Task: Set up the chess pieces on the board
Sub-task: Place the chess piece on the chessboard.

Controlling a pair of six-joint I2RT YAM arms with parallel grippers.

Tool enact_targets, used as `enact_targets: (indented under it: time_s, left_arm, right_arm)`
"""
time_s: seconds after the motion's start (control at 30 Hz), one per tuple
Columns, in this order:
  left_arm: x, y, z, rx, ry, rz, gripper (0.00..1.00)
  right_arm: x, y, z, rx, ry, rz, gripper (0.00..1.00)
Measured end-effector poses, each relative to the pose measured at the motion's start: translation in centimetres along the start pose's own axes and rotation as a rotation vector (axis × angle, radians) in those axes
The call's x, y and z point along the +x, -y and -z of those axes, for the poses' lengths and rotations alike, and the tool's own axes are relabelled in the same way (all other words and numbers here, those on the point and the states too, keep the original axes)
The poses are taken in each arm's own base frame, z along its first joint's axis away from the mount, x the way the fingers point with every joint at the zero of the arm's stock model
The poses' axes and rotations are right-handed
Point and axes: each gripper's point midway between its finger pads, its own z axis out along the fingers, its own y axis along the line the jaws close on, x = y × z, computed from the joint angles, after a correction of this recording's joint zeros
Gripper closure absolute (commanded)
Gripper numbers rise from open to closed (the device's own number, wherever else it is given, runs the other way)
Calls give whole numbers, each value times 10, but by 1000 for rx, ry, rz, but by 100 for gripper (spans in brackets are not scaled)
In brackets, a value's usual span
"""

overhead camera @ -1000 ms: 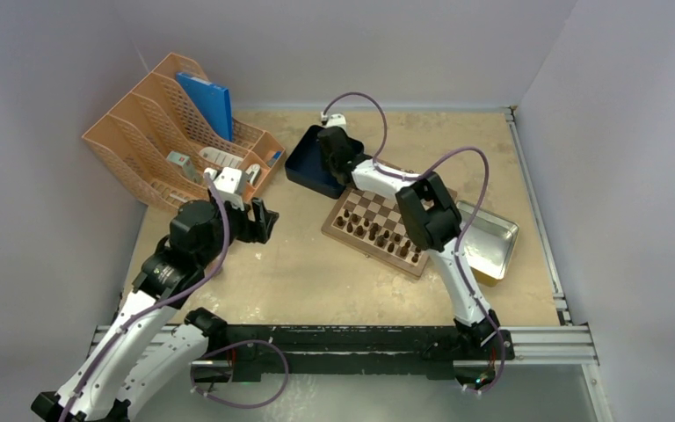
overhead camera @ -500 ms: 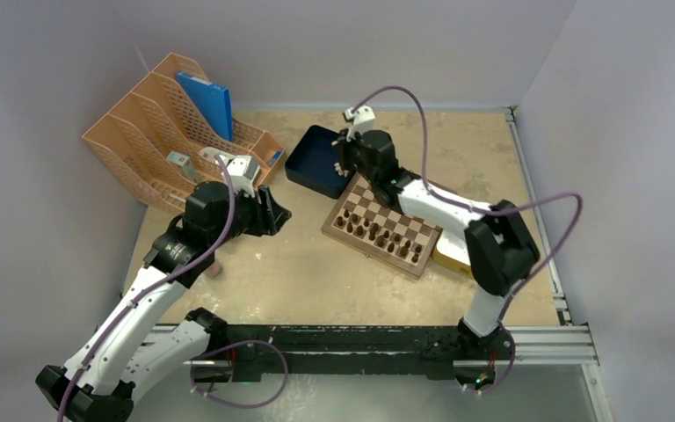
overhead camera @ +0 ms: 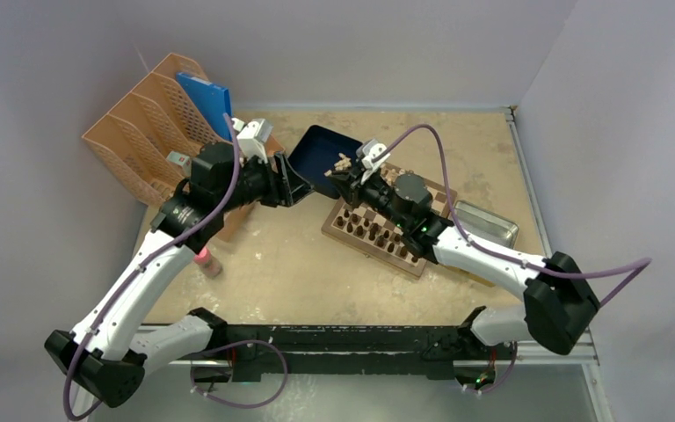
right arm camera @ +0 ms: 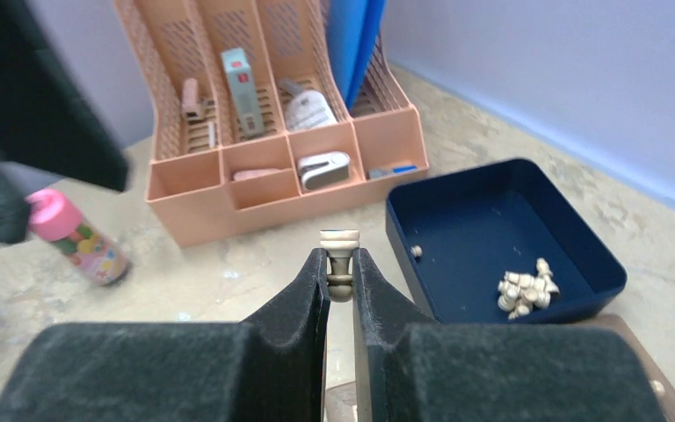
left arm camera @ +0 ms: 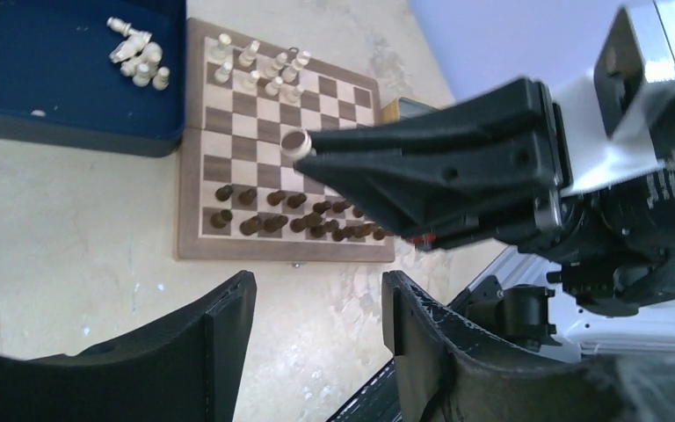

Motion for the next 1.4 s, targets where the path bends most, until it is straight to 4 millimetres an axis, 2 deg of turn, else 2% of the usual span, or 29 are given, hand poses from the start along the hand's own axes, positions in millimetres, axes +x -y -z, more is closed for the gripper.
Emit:
enact_targets:
  time_s: [0.23, 0.53, 0.7, 0.93, 1.3, 1.4]
  left_arm:
    - [-16, 15, -14, 50, -25, 14, 44]
    - [-13, 9, -32, 54, -75, 83, 50]
    - [-11, 5, -40, 66, -96, 106, 56]
    - [-13, 12, -41, 124, -99, 131, 65]
    - [3, 14, -44, 202, -149, 212, 70]
    - [3, 15, -43, 212, -150, 220, 76]
  right_arm:
    - [-25, -27, 19, -98, 80, 49, 89]
    - [-30, -45, 26, -158, 100, 71, 88]
    - [-30, -47, 27, -171, 100, 73, 89]
    - [-36, -49, 29, -178, 119, 76, 89]
    - [-30, -49, 30, -179, 107, 75, 89]
    - [-30, -49, 30, -181, 106, 76, 88]
